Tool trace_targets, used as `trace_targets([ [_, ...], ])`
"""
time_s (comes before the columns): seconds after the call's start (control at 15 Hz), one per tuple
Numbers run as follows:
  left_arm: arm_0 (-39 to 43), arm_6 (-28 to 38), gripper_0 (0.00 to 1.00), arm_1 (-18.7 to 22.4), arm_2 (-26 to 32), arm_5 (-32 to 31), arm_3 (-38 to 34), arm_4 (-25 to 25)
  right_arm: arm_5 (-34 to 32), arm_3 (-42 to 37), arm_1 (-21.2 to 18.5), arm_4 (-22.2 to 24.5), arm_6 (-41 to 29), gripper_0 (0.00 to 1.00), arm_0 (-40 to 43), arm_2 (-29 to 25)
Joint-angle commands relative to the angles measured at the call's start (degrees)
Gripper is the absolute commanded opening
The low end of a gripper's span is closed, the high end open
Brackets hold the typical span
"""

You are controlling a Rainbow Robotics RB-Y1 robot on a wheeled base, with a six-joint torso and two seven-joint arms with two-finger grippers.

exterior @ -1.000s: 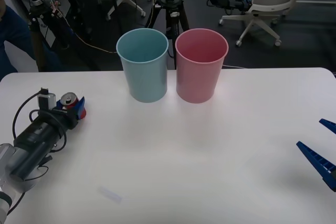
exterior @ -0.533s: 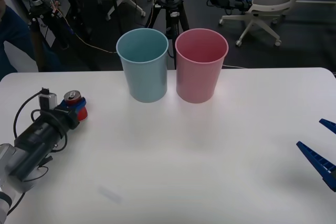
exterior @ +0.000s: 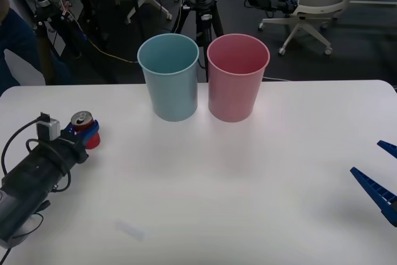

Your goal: Grasp the object on the table and drop it into the matching bin: aluminum can to the light blue bin, PET bottle to the pink bin.

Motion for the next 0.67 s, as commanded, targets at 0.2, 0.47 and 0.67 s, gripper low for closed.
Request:
trace_targets([
  [0.2,7.57,8.63,0.00,5.65,-3.04,-1.03,-13.82,0.34,0.00,0.00,0.00,0.00,0.00,1.00,0.00,0.00],
  [0.47,9.42,10.66,0.00,11.80,-3.04,-1.47,-21.11,2.36,0.00,0.00,0.00,0.00,0.00,1.00,0.00,0.00],
  [0.67,10.91,13.47,0.00,16.37,-3.22,-1.47,-24.27,4.82,0.00,0.00,0.00,0.00,0.00,1.00,0.00,0.00],
])
